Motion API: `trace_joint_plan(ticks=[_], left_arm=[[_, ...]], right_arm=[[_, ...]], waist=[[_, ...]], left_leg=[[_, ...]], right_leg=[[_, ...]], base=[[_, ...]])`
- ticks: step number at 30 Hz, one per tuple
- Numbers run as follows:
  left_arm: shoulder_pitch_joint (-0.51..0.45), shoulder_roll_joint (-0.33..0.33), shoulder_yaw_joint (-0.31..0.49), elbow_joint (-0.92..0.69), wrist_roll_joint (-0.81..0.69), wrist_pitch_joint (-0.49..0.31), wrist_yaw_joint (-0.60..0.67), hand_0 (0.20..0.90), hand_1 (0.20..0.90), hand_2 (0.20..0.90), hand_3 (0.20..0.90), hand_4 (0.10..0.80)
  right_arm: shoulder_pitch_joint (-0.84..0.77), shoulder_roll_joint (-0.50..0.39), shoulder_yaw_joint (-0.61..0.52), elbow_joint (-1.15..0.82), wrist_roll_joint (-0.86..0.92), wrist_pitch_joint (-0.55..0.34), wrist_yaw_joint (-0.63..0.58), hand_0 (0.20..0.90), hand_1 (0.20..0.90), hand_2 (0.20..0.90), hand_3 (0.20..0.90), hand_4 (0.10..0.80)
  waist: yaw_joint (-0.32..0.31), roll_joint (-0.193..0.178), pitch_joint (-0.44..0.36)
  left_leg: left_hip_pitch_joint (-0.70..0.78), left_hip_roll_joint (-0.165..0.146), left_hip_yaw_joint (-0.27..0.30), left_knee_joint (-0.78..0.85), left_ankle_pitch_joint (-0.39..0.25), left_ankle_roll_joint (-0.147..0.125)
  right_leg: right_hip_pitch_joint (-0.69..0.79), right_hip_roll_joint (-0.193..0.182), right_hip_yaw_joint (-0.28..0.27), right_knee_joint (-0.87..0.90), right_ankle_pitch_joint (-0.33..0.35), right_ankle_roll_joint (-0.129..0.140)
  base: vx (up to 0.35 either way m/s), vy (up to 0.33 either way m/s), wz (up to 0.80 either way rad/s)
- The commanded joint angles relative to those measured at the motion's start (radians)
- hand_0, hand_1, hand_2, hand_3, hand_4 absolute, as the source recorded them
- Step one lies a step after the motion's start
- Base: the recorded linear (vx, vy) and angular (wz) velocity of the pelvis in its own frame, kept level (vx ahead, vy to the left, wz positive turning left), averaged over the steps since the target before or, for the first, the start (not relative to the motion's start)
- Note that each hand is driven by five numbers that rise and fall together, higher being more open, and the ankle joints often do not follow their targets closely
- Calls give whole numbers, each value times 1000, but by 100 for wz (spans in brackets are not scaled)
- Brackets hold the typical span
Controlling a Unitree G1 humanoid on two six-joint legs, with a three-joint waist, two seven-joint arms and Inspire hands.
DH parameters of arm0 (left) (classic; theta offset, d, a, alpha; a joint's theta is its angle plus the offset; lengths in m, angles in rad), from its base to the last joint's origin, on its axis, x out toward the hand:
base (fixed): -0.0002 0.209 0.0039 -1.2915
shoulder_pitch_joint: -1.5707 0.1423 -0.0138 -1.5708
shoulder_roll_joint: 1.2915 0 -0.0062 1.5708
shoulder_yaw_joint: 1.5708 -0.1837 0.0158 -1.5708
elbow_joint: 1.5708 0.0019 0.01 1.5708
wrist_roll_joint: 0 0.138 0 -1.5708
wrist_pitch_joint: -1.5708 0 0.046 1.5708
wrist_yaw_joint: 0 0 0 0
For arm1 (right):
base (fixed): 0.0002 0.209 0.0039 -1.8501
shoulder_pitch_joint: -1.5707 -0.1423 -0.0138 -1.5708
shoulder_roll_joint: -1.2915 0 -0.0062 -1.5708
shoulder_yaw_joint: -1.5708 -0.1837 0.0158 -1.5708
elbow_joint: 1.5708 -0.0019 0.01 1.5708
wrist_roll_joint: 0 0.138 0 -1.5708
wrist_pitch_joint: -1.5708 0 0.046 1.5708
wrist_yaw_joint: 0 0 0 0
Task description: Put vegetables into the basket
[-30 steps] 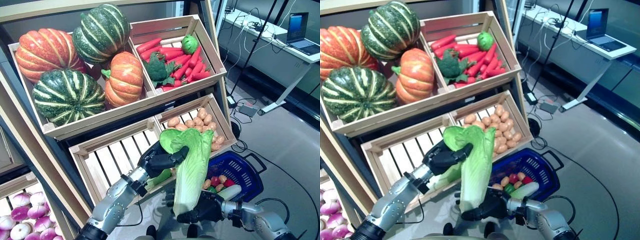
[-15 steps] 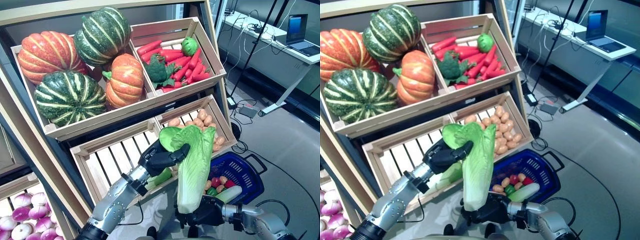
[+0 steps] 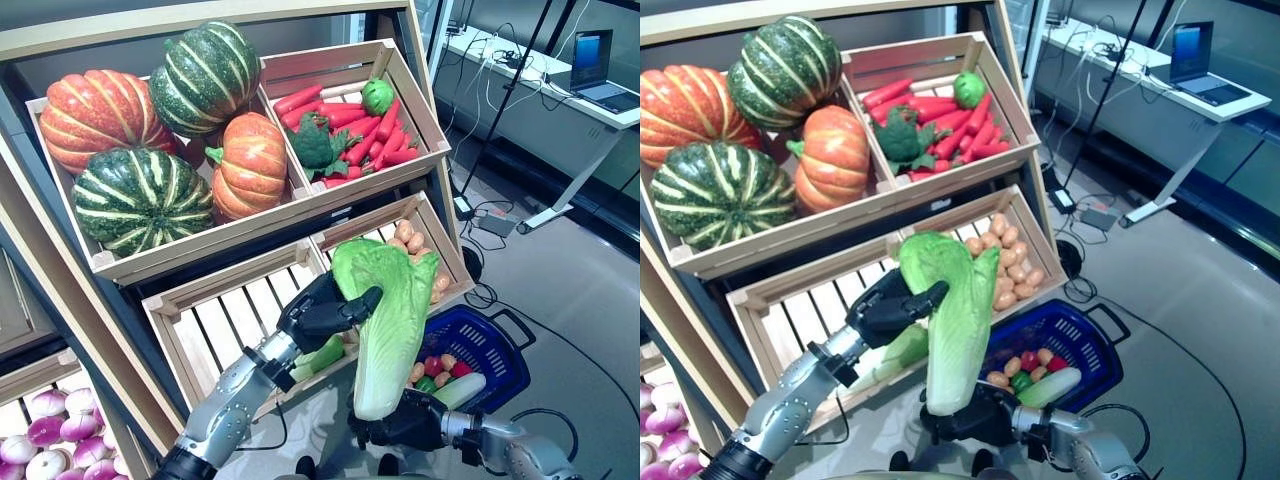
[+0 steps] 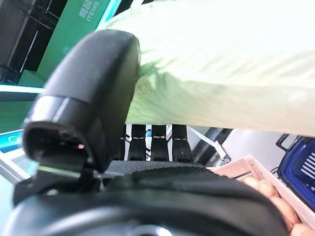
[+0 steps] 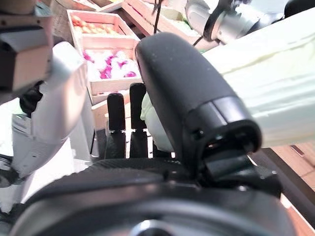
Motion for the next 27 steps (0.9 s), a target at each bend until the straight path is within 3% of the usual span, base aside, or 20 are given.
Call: trace_joint_plan(ticks=[1,15,21,27], left_arm=[[-73,-37,41,-89,-57,-51,-65,900,900,900,900,800],[-5,-20,100,-98,-34,-11,-70,900,900,900,900,800],[-29,-8,104,-92,-35,-51,-66,900,900,900,900,800],[-90,-10,131,-84,3,-130,-47,900,900,900,900,800]], right_arm=[[-48,43,-59,-64,163,-146,-4,300,300,300,300,400],[-19,80,-182,-118,305,-313,-99,300,300,300,300,400],[-64,95,-250,-125,422,-425,-146,300,300,300,300,400],[-152,170,-316,-102,540,-563,-200,300,300,300,300,400]], waist=[[-7,-16,-41],[-20,-4,-23],[-22,4,28],[-24,16,127]], left_leg=[[6,6,-34,4,-66,-28],[-21,10,-28,2,-60,-32],[-94,19,-32,2,-40,-41],[-189,30,-32,2,-11,-46]], right_leg=[[37,-58,14,20,-23,61],[14,-48,24,1,-11,61],[-54,-41,26,1,3,59],[-143,-33,30,1,24,49]], base=[[0,0,0],[-6,-23,-1],[-140,-45,-1],[-210,-44,-1]])
